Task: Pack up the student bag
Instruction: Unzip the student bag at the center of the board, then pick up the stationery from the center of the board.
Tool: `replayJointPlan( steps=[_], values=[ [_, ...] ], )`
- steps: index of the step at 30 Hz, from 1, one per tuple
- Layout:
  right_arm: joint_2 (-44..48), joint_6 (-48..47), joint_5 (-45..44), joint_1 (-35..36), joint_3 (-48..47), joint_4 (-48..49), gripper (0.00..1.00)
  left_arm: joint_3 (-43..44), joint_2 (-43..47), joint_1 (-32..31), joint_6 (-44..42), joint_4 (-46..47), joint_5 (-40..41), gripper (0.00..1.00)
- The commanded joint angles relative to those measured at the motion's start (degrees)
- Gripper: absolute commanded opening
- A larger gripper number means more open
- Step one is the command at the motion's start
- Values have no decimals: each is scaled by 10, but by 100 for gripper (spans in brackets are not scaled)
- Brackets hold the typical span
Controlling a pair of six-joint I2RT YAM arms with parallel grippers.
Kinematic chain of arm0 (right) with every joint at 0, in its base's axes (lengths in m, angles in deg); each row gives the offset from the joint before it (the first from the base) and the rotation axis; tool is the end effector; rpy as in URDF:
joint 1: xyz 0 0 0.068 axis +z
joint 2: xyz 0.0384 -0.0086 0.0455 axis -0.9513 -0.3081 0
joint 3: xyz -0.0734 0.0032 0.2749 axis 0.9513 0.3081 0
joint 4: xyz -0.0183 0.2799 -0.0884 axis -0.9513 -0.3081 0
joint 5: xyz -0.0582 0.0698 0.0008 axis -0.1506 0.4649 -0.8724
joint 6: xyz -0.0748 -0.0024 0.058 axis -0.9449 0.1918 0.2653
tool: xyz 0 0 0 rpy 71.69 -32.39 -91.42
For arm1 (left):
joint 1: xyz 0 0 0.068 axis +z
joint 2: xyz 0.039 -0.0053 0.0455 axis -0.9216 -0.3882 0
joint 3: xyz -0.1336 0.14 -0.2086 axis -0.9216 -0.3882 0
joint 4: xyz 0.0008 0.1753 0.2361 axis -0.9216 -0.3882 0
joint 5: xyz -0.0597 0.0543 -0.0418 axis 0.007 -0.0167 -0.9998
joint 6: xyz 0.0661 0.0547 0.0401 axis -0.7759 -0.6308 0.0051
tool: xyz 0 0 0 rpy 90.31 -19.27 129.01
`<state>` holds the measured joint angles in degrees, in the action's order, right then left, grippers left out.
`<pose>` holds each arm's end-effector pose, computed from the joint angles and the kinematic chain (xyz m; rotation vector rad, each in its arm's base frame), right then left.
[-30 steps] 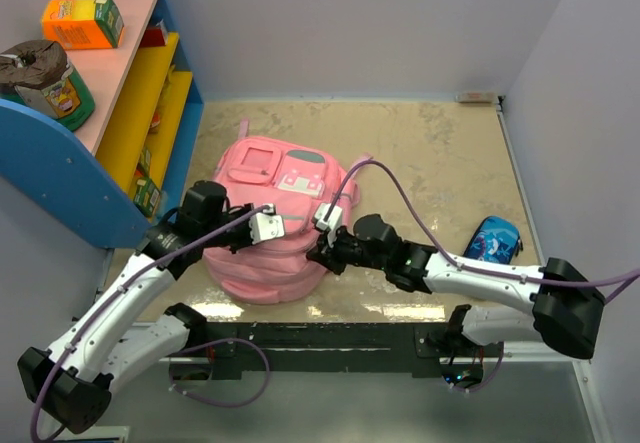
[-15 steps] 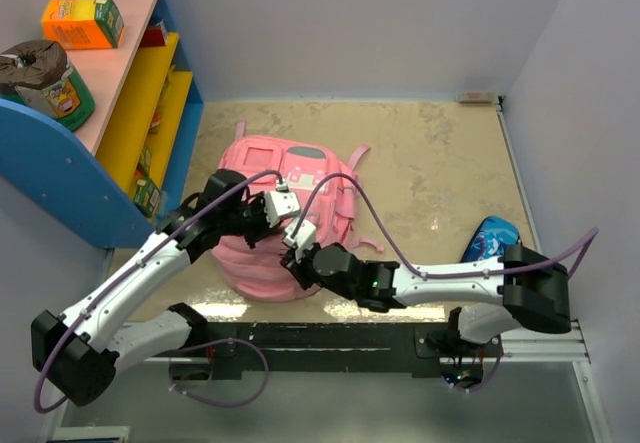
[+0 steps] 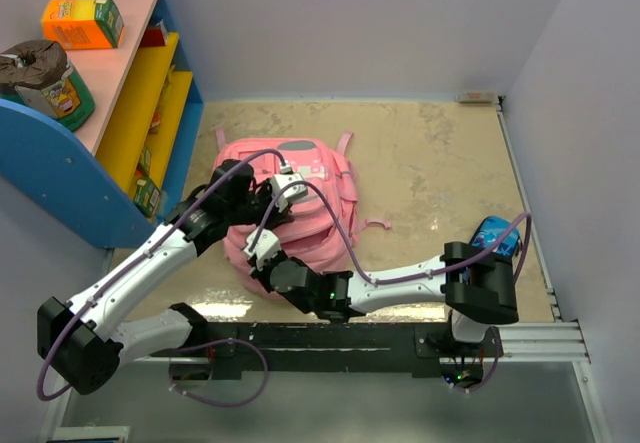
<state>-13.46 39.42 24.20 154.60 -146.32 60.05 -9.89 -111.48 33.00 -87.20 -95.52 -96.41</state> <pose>0.1044 0.4389 0.2067 -0.7702 1.6813 0.5894 0.2310 -0.1967 0.2833 1.1569 1.8756 -0.5976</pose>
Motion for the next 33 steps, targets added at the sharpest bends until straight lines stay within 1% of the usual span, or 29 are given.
replayJointPlan(
  steps=[1,3,4,5,6,7,8,9,10,11,12,13,15,16,18,19,21,22,24,25,26,27,28,30,33],
  values=[
    [61,10,-28,19,10,35,21,51,12,2,28,136,-12,0],
    [111,17,-83,18,19,13,32,55,12,3,26,140,-10,0],
    [127,39,-111,18,19,-35,45,60,13,5,25,143,-7,0],
    [143,57,-175,17,16,-69,52,62,12,6,23,141,-5,0],
    [179,75,-194,14,13,-106,59,64,13,6,12,139,-3,0],
    [198,123,-209,0,10,-182,70,65,15,6,6,138,5,0],
    [220,156,-229,-12,9,-221,73,63,18,6,-4,133,10,0],
    [261,193,-226,-31,11,-262,77,61,22,6,-19,132,13,0],
    [284,259,-216,-85,20,-334,85,54,24,6,-24,130,24,0],
    [304,289,-202,-118,26,-368,89,50,28,6,-28,128,26,0],
    [340,312,-168,-157,33,-397,92,48,31,6,-40,126,27,0],
    [354,353,-146,-248,45,-449,98,39,33,6,-44,125,27,0],
    [369,382,-105,-349,49,-498,98,34,39,6,-48,128,28,0],
    [372,398,-72,-450,45,-540,99,31,40,6,-48,127,30,0],
    [365,414,-32,-548,40,-570,99,30,40,7,-54,123,30,0],
    [356,414,0,-627,29,-593,99,30,40,6,-56,118,29,0],
    [306,412,9,-686,12,-626,99,37,34,6,-61,99,31,0],
    [281,403,19,-732,-6,-656,99,51,28,6,-61,88,33,0],
    [212,380,39,-776,-18,-671,99,64,13,7,-72,48,23,0],
    [189,366,44,-812,-30,-689,98,71,13,5,-75,40,12,0],
    [145,364,32,-824,-32,-698,99,72,13,5,-77,39,8,0],
    [127,362,24,-824,-31,-703,99,73,13,3,-84,38,4,0],
    [113,355,17,-852,-29,-707,99,77,12,2,-89,35,3,0],
    [85,352,-5,-863,-21,-710,99,83,-1,-1,-105,16,6,0],
    [82,350,-30,-868,-19,-722,99,97,-16,-2,-116,-12,2,0]
  ],
)
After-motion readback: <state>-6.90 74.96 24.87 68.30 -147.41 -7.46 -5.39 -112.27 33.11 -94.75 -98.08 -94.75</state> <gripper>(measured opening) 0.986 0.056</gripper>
